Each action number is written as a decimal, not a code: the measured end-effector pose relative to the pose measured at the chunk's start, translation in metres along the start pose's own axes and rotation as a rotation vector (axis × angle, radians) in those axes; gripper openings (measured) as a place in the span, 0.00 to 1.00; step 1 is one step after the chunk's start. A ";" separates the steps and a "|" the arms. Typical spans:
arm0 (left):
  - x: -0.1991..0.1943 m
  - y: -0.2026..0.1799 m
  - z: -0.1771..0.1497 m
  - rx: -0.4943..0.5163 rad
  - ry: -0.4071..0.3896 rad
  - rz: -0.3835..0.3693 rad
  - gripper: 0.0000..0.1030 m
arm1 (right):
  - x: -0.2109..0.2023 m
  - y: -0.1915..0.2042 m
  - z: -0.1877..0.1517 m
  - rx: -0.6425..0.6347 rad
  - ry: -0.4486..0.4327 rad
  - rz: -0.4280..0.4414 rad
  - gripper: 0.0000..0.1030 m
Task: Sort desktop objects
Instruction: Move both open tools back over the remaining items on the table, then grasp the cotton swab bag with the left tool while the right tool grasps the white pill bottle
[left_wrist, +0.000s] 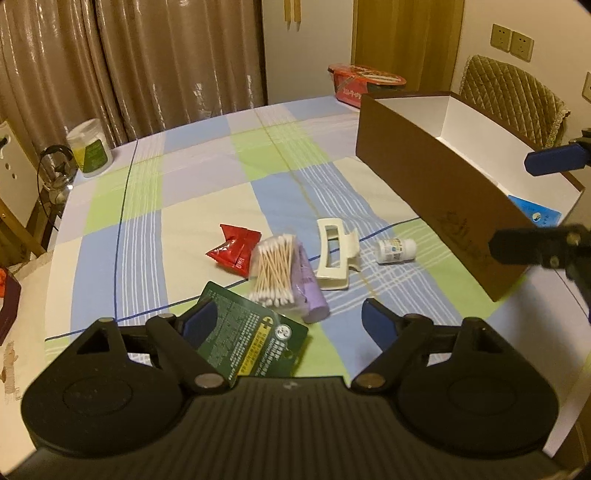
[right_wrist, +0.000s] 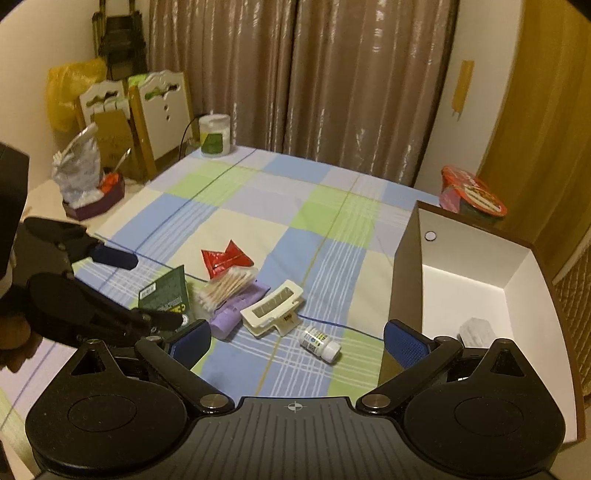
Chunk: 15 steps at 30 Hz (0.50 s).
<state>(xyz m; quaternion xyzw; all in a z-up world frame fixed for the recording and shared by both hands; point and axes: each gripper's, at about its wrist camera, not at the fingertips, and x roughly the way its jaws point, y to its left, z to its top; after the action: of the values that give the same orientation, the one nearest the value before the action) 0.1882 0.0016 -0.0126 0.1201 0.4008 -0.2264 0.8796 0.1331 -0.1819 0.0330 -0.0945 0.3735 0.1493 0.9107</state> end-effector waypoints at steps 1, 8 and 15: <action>0.003 0.002 0.001 -0.002 0.003 -0.001 0.79 | 0.004 0.001 0.001 -0.011 0.007 0.000 0.97; 0.023 0.010 0.004 -0.017 0.036 0.000 0.78 | 0.032 0.003 -0.001 -0.090 0.055 0.001 0.85; 0.040 0.013 0.010 -0.025 0.059 0.005 0.75 | 0.055 0.001 -0.010 -0.125 0.096 0.020 0.85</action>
<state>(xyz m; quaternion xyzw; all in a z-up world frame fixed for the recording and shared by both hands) 0.2238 -0.0030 -0.0362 0.1169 0.4289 -0.2157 0.8694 0.1640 -0.1727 -0.0128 -0.1546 0.4076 0.1767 0.8825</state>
